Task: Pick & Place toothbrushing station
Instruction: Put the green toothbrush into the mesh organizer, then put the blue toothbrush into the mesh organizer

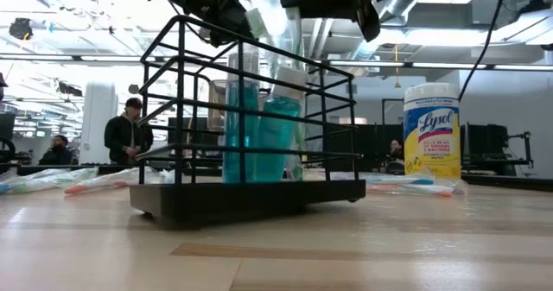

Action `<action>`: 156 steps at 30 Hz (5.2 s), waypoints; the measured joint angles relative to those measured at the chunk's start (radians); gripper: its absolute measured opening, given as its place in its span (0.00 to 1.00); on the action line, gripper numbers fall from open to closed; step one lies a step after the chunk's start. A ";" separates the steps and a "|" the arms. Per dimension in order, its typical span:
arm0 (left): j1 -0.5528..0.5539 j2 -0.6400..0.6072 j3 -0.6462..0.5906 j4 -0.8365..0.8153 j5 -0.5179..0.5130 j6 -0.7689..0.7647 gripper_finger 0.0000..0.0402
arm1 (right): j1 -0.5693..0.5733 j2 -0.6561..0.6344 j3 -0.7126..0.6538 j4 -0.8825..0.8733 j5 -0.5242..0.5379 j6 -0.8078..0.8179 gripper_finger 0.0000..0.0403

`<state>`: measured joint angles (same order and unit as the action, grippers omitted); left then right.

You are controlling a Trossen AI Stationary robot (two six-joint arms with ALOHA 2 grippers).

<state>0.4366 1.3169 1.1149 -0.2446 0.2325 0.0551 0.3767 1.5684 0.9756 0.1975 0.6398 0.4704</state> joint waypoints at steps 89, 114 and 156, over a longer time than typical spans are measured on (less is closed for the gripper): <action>-0.014 0.010 0.000 0.016 0.004 0.037 0.45 | -0.137 -0.180 0.059 -0.251 -0.057 -0.050 0.30; 0.125 0.010 -0.001 -0.345 -0.184 -0.279 0.51 | -0.669 -0.160 0.475 -0.733 -0.429 -0.121 0.30; -0.132 -0.006 -0.282 -0.229 -0.383 -1.113 0.49 | -1.029 0.137 0.311 -0.877 -0.925 -0.506 0.31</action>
<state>0.3042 1.3113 0.8333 -0.4733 -0.1503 -1.0582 -0.6521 1.7053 1.2861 -0.6796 -0.2852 -0.0357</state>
